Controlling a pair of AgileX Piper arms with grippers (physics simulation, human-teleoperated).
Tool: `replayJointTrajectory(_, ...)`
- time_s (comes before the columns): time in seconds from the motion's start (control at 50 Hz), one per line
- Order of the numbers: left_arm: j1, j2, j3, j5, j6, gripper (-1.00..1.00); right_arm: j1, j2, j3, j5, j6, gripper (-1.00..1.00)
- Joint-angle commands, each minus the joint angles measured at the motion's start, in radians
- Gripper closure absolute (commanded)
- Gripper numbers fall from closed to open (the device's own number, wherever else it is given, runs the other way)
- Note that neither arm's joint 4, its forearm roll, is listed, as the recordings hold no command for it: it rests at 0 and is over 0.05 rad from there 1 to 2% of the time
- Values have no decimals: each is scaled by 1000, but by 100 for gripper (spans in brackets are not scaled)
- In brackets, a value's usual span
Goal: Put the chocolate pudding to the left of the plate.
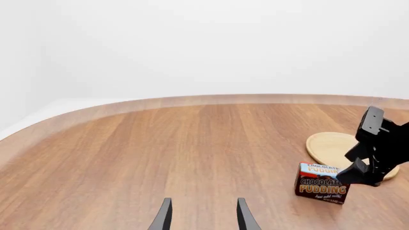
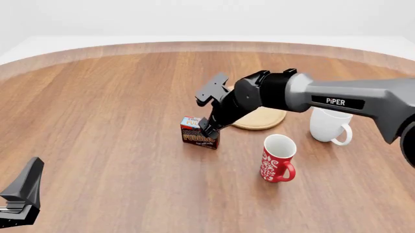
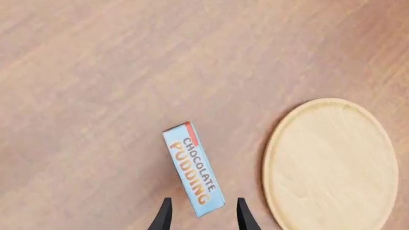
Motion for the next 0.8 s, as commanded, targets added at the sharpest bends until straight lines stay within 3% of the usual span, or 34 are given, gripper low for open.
replayJointTrajectory(0.02,0,0,0,0,0,-100,-1,16,-6,-4,3,-100)
replayJointTrajectory(0.8,0,0,0,0,0,-100,-13,79,-33,-25,12,-100)
